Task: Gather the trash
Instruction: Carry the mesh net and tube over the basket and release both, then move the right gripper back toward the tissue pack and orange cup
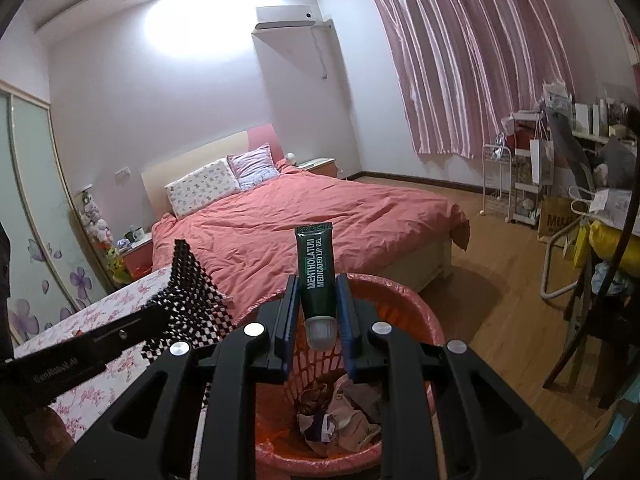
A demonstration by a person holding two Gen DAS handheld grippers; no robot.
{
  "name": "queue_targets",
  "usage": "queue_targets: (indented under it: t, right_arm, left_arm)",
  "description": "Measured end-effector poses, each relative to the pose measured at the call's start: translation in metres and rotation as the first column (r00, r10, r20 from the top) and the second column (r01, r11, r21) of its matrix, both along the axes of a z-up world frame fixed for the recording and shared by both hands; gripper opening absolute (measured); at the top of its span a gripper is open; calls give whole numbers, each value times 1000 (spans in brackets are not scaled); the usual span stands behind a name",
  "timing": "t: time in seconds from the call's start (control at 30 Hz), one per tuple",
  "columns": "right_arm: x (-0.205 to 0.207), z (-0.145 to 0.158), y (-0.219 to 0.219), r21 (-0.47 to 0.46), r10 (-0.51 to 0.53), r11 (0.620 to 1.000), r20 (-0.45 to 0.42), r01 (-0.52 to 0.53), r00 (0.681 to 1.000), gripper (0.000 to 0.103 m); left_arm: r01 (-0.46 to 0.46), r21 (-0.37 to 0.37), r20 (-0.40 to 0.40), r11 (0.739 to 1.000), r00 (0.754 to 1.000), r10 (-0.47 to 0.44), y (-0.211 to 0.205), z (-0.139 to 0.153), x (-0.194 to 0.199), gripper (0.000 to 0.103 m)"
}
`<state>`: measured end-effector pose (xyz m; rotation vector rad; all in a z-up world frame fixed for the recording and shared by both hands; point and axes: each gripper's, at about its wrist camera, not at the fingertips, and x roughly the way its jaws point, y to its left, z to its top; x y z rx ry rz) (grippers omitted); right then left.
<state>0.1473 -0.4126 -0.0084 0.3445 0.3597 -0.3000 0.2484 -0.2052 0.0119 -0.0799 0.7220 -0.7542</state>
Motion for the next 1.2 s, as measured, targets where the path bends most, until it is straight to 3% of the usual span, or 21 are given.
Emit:
queue_targets:
  t: [0.37,0.47,0.53,0.63,0.77,0.93,1.2]
  right_arm:
    - [9,-9,-17,58,16,998,-9,-15,1000,19]
    - [15,-13,-23,91,48,995,-27,-46,998,19]
    - [17,-16,-28,113,60,992,-39,-55,997,28]
    - [15,-19,-28,126,62,990,-49,-55,997,39]
    - [9,-18,-27,115,42,993,-64,-35,997,47]
    - [13,-11,-21,82,44,996,-81,-37,996,47]
    - [29,3,24,27,170,985,-99,-168,981,47]
  left_arm:
    - [8,45,-48,999,999,-6,-28,-28,19,10]
    - [-6,63,-60,998,998,10,-31,-35,23,25]
    - [-23,74,-68,997,997,28,-29,-39,27,39]
    - [-41,95,-79,995,996,48,-26,-45,32,41]
    - [-84,115,-95,990,991,95,-9,-50,39,42]
    - [-139,164,-53,977,987,149,18,-48,35,48]
    - [-272,219,13,937,961,276,91,-38,29,57]
